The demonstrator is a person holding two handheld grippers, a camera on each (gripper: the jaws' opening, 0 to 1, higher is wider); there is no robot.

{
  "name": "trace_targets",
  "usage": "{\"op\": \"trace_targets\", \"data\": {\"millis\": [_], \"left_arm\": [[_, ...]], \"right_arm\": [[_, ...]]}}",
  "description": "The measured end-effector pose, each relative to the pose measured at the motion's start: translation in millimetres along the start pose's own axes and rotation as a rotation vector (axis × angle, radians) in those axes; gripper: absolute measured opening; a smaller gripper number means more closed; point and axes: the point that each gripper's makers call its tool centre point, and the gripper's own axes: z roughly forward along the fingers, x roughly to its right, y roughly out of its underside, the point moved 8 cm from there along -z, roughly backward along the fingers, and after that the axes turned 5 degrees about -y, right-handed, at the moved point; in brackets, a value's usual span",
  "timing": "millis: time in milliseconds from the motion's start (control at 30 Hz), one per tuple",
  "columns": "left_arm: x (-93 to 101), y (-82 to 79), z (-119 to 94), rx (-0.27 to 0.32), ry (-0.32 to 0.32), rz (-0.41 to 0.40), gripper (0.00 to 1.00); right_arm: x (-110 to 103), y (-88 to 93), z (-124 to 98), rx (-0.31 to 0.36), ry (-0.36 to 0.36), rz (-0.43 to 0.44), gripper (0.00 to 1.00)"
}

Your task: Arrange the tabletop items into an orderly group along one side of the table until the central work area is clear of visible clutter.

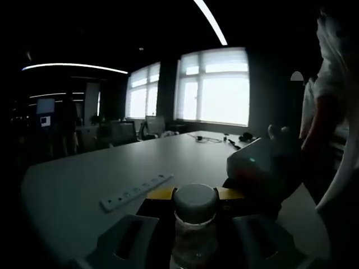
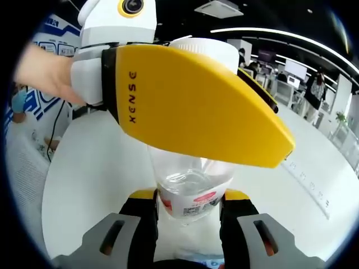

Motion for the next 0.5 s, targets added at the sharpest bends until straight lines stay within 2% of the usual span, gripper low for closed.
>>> {"op": "trace_targets", "data": {"millis": [500], "left_arm": [[6.8, 2.8, -5.6, 0.043, -0.026, 0.008, 0.22]], "right_arm": [[-3.7, 3.2, 0.4, 0.038, -0.003, -0.041, 0.39]]}}
